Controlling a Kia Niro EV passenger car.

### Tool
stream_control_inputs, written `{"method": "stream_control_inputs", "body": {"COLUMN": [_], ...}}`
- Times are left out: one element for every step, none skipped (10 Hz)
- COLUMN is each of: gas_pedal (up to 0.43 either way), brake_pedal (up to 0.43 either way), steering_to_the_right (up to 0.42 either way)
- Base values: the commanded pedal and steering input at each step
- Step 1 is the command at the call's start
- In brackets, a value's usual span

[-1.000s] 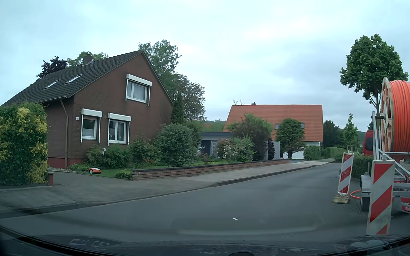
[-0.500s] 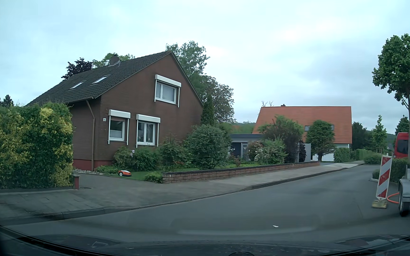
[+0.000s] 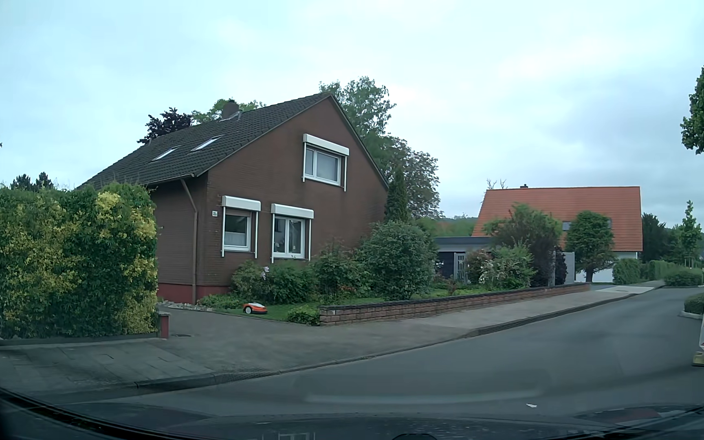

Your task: Follow the waypoints while adhering to traffic rules and regulations

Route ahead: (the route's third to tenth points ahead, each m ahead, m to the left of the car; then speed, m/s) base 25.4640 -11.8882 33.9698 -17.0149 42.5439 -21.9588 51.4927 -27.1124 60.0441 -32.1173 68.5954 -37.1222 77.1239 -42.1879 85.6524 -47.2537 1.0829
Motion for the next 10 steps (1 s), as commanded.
{"method": "stream_control_inputs", "body": {"gas_pedal": [0.0,0.008,0.047,0.059,0.059,0.067,0.11,0.118,0.13,0.13], "brake_pedal": [0.0,0.0,0.0,0.0,0.0,0.0,0.0,0.0,0.0,0.0], "steering_to_the_right": [-0.463,-0.402,-0.333,-0.235,-0.159,-0.086,-0.026,0.011,0.05,0.09]}}
